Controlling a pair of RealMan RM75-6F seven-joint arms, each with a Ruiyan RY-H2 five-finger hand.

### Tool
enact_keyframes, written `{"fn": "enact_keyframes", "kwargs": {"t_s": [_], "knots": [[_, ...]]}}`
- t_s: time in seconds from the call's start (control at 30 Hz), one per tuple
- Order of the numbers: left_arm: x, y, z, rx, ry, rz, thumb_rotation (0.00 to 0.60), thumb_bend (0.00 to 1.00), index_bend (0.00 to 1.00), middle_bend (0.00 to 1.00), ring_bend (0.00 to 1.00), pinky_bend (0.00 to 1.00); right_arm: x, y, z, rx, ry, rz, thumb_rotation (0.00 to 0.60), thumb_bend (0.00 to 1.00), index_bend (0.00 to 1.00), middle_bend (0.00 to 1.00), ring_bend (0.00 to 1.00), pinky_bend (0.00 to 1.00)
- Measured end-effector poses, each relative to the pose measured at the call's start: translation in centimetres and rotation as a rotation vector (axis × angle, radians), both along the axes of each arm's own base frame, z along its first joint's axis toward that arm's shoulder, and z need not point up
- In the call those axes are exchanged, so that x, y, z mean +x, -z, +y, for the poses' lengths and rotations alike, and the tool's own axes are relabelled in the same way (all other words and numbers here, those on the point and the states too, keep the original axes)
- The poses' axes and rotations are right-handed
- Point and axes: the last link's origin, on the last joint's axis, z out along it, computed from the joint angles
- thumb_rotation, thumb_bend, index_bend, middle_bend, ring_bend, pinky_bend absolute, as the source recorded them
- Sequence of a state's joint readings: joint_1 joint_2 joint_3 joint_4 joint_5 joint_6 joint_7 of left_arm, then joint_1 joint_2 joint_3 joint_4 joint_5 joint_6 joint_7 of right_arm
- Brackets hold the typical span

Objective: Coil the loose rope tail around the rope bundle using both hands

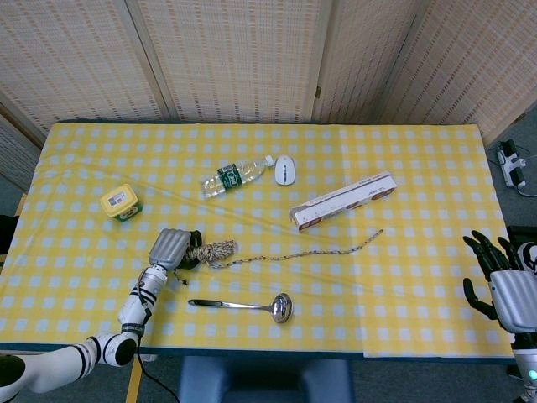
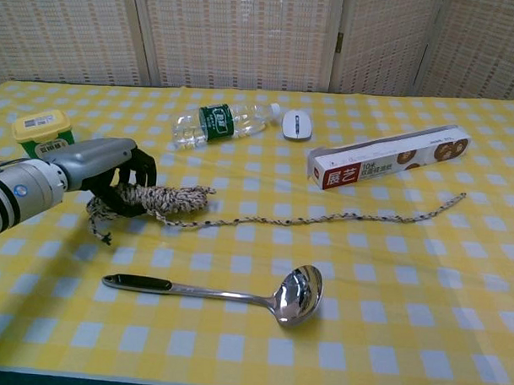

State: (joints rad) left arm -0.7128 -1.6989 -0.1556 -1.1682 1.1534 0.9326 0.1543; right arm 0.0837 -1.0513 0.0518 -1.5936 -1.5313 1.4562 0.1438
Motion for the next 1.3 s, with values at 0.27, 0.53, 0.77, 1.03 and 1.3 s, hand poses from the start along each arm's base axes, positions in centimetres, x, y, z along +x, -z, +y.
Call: {"fn": "enact_keyframes", "kwargs": {"t_s": [0.27, 0.53, 0.77, 1.03, 1.3], "knots": [[1.0, -1.8, -0.7, 0.018, 0.086, -0.120, 0.600, 0.58, 0.68, 0.68, 0.63, 0.73, 0.8, 1.8, -2.9, 0.062, -0.004, 0.018, 0.600, 0.56, 0.33, 0.19, 0.22, 0.11], [2.1, -2.6, -1.9, -0.002, 0.112, -0.174, 0.600, 0.58, 0.68, 0.68, 0.63, 0.73, 2.9, 6.4, -7.7, 0.208, -0.042, 0.072, 0.600, 0.56, 0.36, 0.19, 0.17, 0.11], [1.9, -2.9, -2.3, 0.003, 0.099, -0.183, 0.600, 0.58, 0.68, 0.68, 0.62, 0.73, 4.5, 11.2, -11.8, 0.296, -0.070, 0.134, 0.600, 0.56, 0.41, 0.19, 0.15, 0.11], [1.6, -2.8, -2.5, -0.006, 0.081, -0.180, 0.600, 0.58, 0.68, 0.68, 0.62, 0.73, 4.1, 15.0, -14.3, 0.322, -0.051, 0.189, 0.600, 0.56, 0.44, 0.19, 0.14, 0.11], [1.5, -2.5, -2.7, -0.021, 0.073, -0.172, 0.600, 0.58, 0.67, 0.68, 0.62, 0.73, 3.7, 17.5, -15.3, 0.312, -0.040, 0.198, 0.600, 0.40, 0.44, 0.19, 0.14, 0.11]]}}
